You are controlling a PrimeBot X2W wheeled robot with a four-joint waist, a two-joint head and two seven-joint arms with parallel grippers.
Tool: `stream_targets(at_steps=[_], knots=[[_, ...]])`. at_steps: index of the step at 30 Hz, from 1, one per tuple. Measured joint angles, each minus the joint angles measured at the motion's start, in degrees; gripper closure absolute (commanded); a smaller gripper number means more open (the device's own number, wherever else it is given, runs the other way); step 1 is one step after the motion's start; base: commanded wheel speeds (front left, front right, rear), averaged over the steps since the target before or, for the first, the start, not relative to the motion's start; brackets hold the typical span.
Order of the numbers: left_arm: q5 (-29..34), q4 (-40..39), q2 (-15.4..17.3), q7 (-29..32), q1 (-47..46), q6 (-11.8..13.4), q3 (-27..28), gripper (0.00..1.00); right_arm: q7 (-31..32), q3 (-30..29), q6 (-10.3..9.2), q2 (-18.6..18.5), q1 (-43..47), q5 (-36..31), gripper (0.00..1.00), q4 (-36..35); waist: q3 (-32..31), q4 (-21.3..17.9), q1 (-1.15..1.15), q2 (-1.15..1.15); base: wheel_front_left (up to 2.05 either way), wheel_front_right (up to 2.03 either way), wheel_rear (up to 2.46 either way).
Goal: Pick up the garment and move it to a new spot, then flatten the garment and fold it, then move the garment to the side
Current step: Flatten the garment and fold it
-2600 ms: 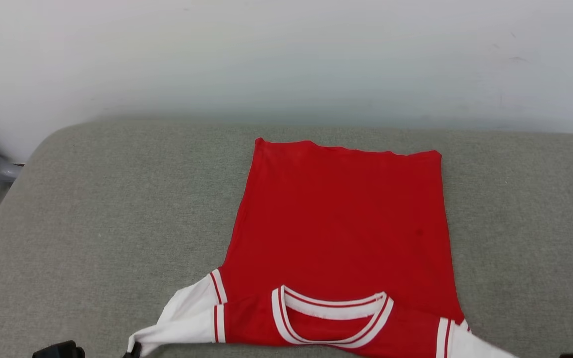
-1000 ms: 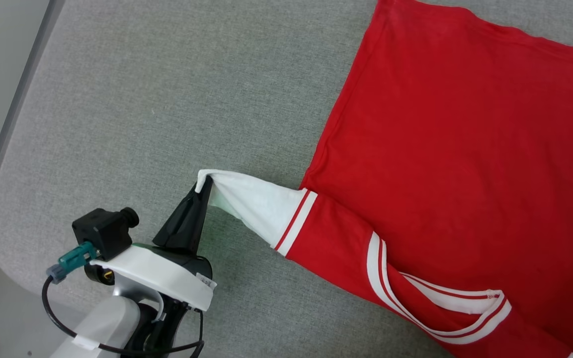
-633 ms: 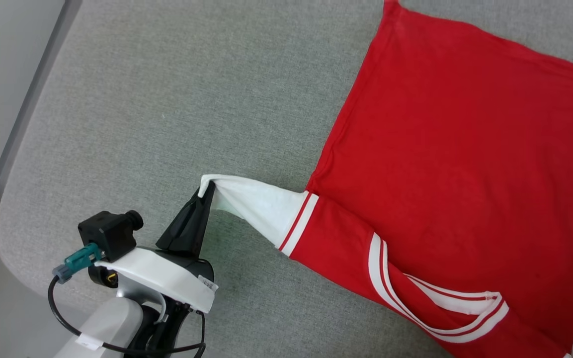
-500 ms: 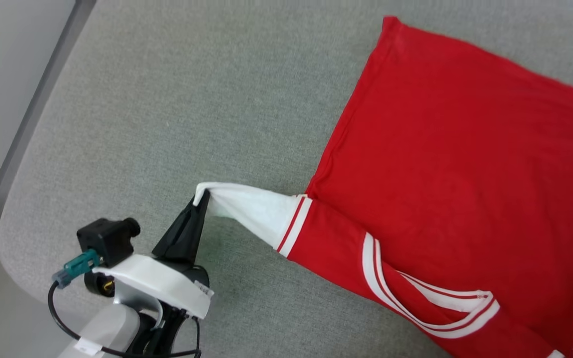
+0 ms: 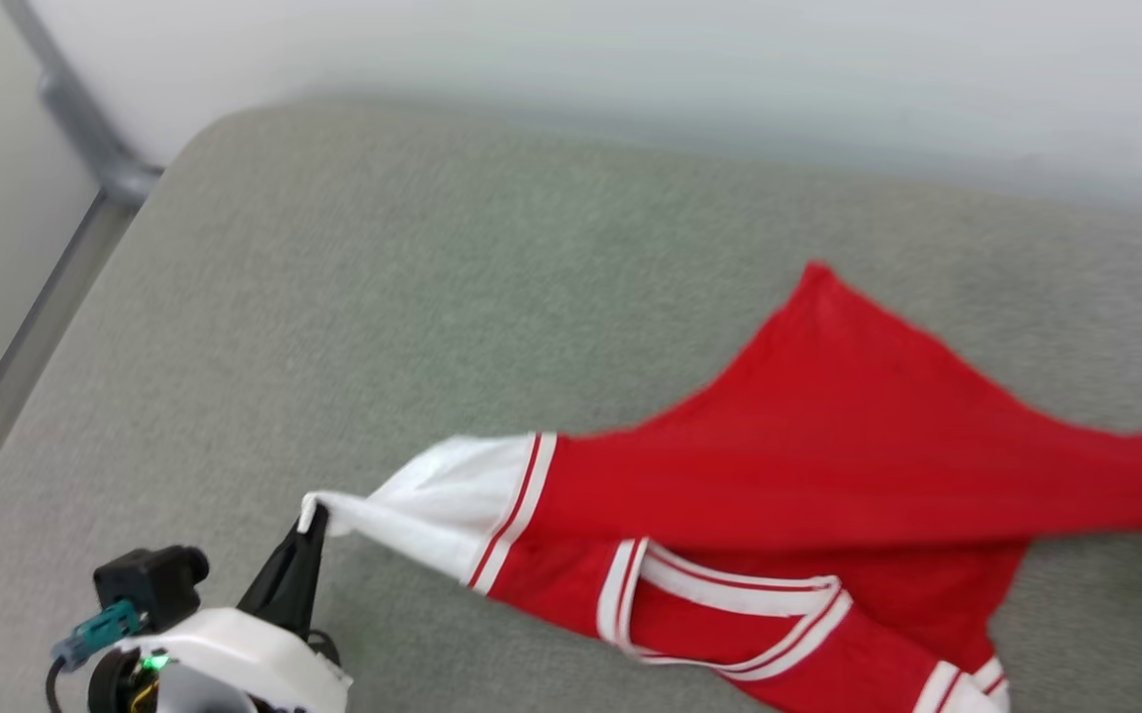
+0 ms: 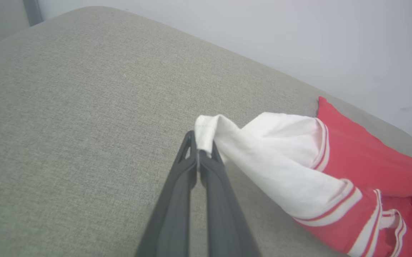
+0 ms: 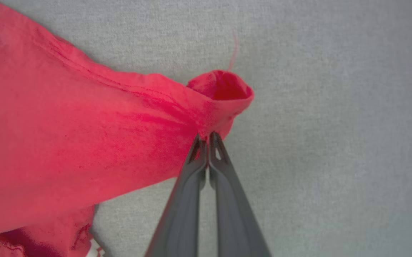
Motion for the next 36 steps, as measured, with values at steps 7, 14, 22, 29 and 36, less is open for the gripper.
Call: stream_targets(at_steps=[7,14,22,29,36], knots=[[-1.2,-2.2,1.8,0.7,4.9,3.3,1.3,1.0,0.5,0.5,0.0,0.7,17.6,7.2,1.0,-10.7,-5.2,-5.6,-0.01,0.0,0.0,0.0,0.0],[-1.5,-3.8,2.8,1.3,6.8,5.0,1.8,1.0,-1.8,-0.8,-0.01,6.5,32.7,12.0,1.0,-18.1,-7.6,-10.4,-0.01,0.0,0.0,0.0,0.0],[-1.5,-4.5,2.8,2.0,6.8,5.2,1.3,1.0,-18.0,0.1,-0.02,10.1,37.7,16.4,0.0,-18.7,-7.2,-12.8,0.0,0.0,0.0,0.0,0.0],[-1.2,-4.8,2.6,2.3,5.5,5.0,0.7,1.0,-43.3,3.0,-0.02,10.4,32.7,17.6,0.0,-14.4,-6.5,-12.8,0.0,0.0,0.0,0.0,0.0],[-0.2,-4.7,1.4,2.7,2.0,3.4,-0.9,1.0,-48.3,12.3,-0.03,3.9,21.8,17.9,0.0,-2.0,-5.1,-10.6,0.0,0.0,0.0,0.0,0.0]])
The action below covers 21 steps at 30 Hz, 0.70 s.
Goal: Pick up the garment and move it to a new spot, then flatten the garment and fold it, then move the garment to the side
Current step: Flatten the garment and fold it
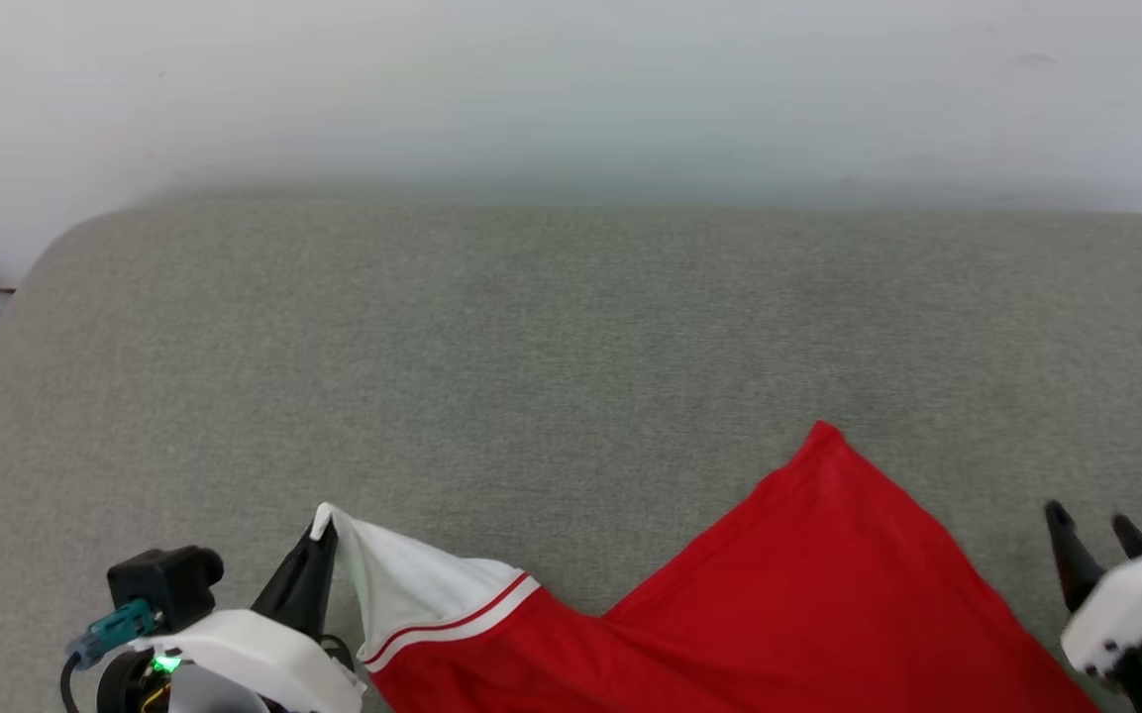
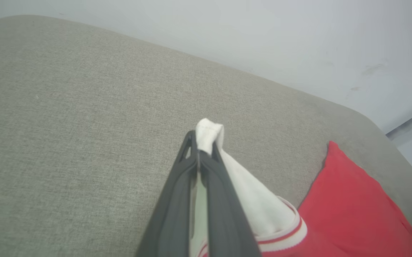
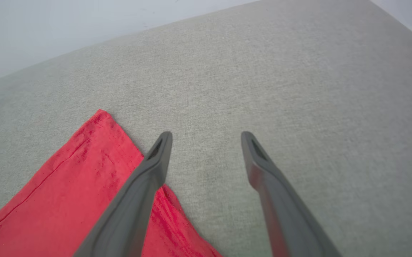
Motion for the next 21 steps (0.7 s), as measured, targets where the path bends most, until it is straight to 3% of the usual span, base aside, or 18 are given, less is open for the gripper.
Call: stream_targets(at_steps=[6,13,21], knots=[[0.9,0.9,-0.9,0.4,-3.8,-2.2,-1.4,1.0,5.4,13.4,0.01,-5.9,-11.9,2.2,0.0,10.6,1.8,2.8,0.0,0.0,0.0,0.0,0.0],[1.7,3.1,-2.7,0.6,-8.2,-5.0,-2.9,1.0,12.6,28.5,0.01,-10.2,-21.5,8.2,0.0,20.3,4.4,6.6,0.01,0.0,0.0,0.0,0.0],[1.8,5.4,-4.0,-0.2,-10.0,-6.5,-3.4,1.0,22.5,37.3,-0.01,-13.0,-28.2,15.6,0.0,28.9,7.0,9.7,0.0,-0.01,0.0,0.0,0.0]])
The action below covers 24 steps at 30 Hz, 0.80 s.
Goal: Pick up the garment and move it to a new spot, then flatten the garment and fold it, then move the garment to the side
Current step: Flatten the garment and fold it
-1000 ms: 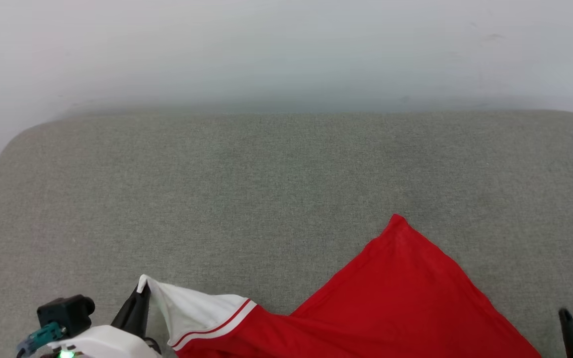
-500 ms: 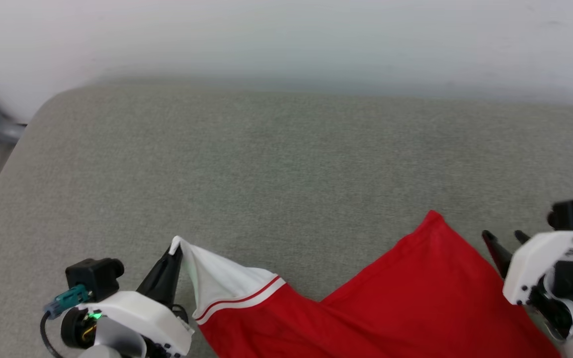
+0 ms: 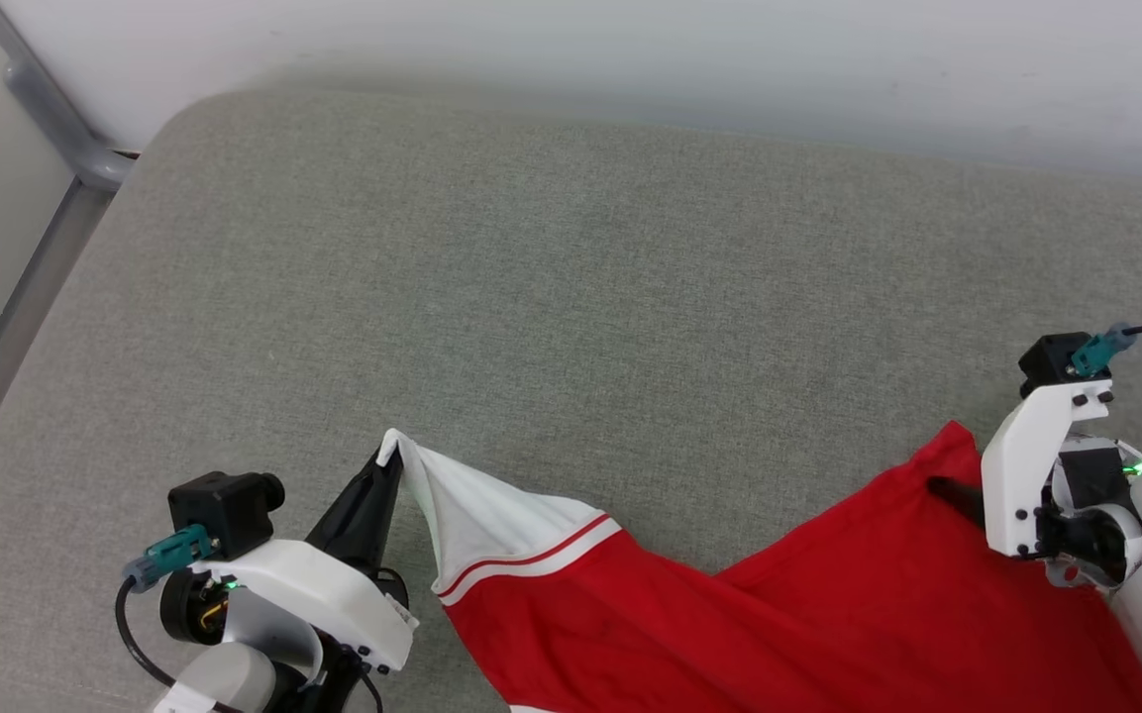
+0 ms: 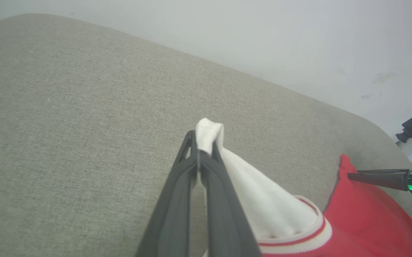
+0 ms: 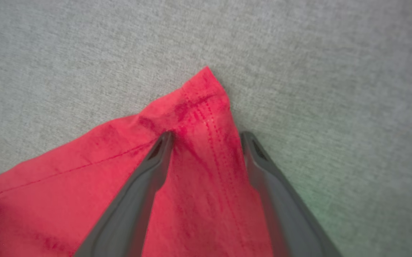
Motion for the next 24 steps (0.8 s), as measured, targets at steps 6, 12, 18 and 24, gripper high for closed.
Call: stream_targets(at_steps=[6,12,18,24], knots=[[-0.3,1.3,-0.3,-0.5,-0.2,-0.5,0.1,1.0,3.2,1.3,-0.01,-0.2,-2.7,3.9,1.0,3.6,0.3,0.5,0.0,0.0,0.0,0.0,0.0],[-1.0,2.5,0.6,-1.1,-0.4,-0.5,1.8,1.0,-0.7,2.8,0.07,0.5,-4.3,3.6,1.0,5.5,-1.0,-0.7,0.0,0.0,0.0,0.0,0.0],[-1.7,4.6,2.4,-1.1,-6.5,-1.3,5.3,1.0,-7.1,0.8,0.05,1.0,-10.1,-0.1,1.0,7.7,-2.3,-3.3,0.0,0.0,0.0,0.0,0.0],[-2.0,9.6,2.7,0.1,-18.2,-3.1,7.8,1.0,-13.3,-4.6,0.07,1.3,-18.8,-5.8,1.0,10.5,-2.3,-5.9,0.0,0.0,0.0,0.0,0.0]])
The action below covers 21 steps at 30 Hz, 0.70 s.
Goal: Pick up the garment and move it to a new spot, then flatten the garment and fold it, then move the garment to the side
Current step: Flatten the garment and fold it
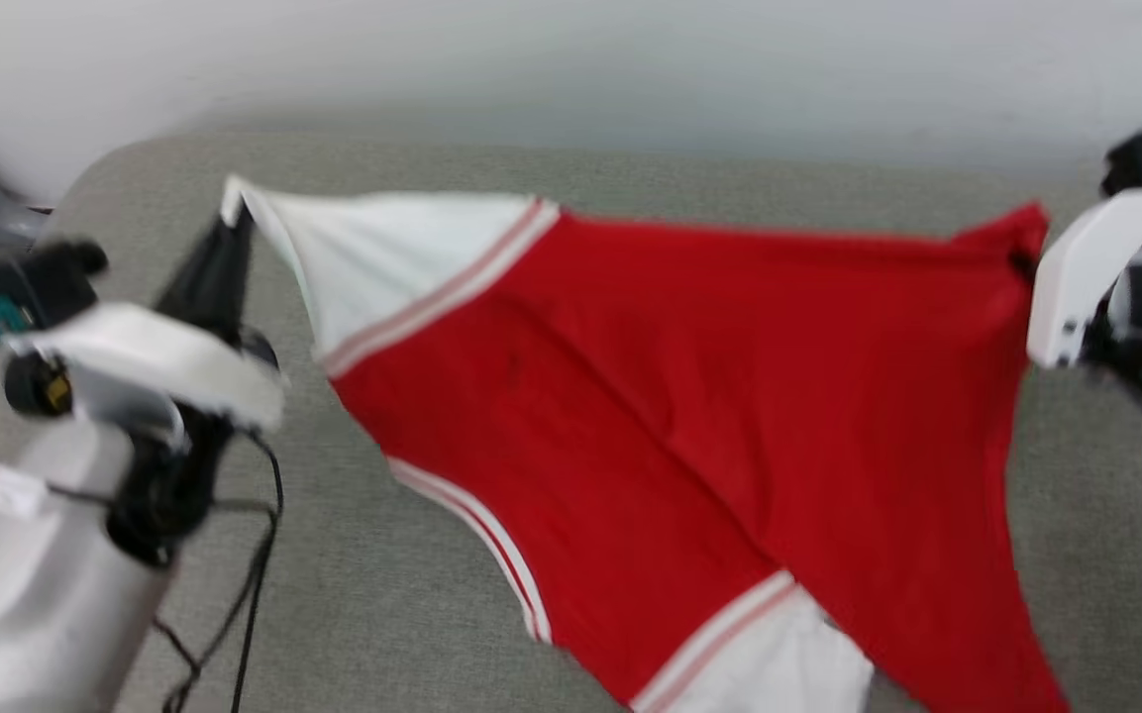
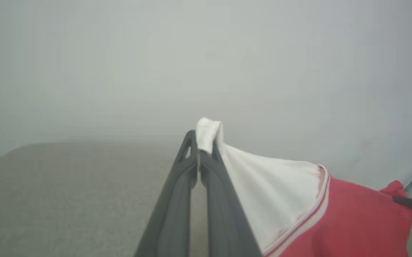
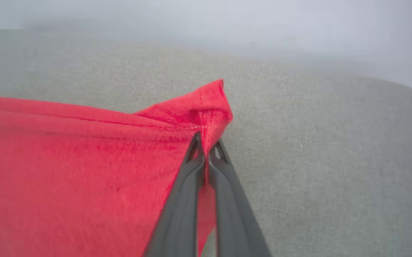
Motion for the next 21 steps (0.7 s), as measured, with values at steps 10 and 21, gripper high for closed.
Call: stream_targets(at_steps=[10,21], knots=[[3.2,17.4,-1.3,-0.9,-31.3,-6.5,2.1,1.0,-9.3,-13.5,0.09,1.3,-22.8,-14.7,1.0,0.1,7.3,-2.0,0.01,0.0,0.0,0.0,0.0],[4.0,30.0,-0.5,-1.2,-47.3,-11.6,2.5,1.0,-10.5,-20.5,0.12,4.5,-32.6,-22.7,1.0,-2.4,15.9,-3.1,0.01,0.0,0.0,0.0,0.0]])
